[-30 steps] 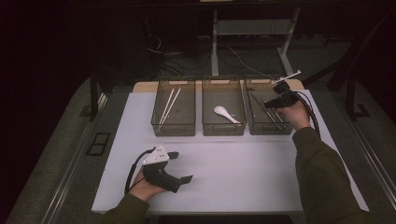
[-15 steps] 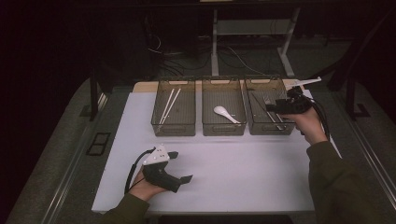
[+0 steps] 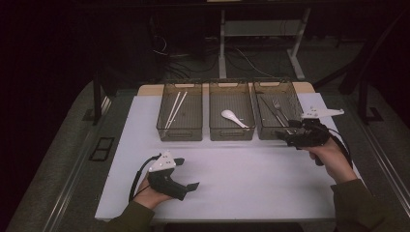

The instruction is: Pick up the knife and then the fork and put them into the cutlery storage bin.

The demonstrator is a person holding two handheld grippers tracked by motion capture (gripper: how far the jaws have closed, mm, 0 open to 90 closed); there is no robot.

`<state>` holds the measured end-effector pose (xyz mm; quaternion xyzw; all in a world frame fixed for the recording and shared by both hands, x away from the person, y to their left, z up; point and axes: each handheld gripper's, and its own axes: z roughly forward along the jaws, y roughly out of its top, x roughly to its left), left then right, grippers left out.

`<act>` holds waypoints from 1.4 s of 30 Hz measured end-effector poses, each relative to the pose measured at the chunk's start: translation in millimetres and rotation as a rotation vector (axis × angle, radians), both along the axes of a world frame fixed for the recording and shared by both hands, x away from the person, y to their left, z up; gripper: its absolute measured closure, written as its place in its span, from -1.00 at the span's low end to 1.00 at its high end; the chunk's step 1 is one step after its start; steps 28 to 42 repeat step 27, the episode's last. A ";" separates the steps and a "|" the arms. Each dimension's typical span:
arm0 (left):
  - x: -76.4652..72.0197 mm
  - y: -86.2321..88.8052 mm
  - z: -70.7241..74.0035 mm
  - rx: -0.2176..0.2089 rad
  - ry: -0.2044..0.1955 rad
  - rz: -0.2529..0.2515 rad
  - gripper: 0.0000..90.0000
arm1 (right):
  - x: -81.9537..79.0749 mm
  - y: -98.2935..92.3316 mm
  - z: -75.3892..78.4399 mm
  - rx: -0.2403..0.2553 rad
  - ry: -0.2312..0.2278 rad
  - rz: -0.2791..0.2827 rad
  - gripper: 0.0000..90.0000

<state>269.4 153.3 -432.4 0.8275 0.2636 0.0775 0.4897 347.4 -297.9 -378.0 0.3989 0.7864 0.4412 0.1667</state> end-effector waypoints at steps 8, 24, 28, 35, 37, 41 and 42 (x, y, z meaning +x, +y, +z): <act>-1.9 0.1 0.1 0.001 -0.004 -0.005 -1.00 | -42.2 7.6 -15.8 0.019 -0.023 0.063 -0.54; -3.5 0.7 0.4 0.019 -0.008 -0.011 -1.00 | -82.0 6.3 -53.2 0.040 -0.004 0.129 -0.59; -4.3 0.8 0.8 0.018 -0.005 -0.009 -1.00 | -82.8 6.5 -52.5 0.047 -0.010 0.127 -0.59; -4.3 0.8 0.8 0.018 -0.005 -0.009 -1.00 | -82.8 6.5 -52.5 0.047 -0.010 0.127 -0.59; -4.3 0.8 0.8 0.018 -0.005 -0.009 -1.00 | -82.8 6.5 -52.5 0.047 -0.010 0.127 -0.59; -4.3 0.8 0.8 0.018 -0.005 -0.009 -1.00 | -82.8 6.5 -52.5 0.047 -0.010 0.127 -0.59; -4.3 0.8 0.8 0.018 -0.005 -0.009 -1.00 | -82.8 6.5 -52.5 0.047 -0.010 0.127 -0.59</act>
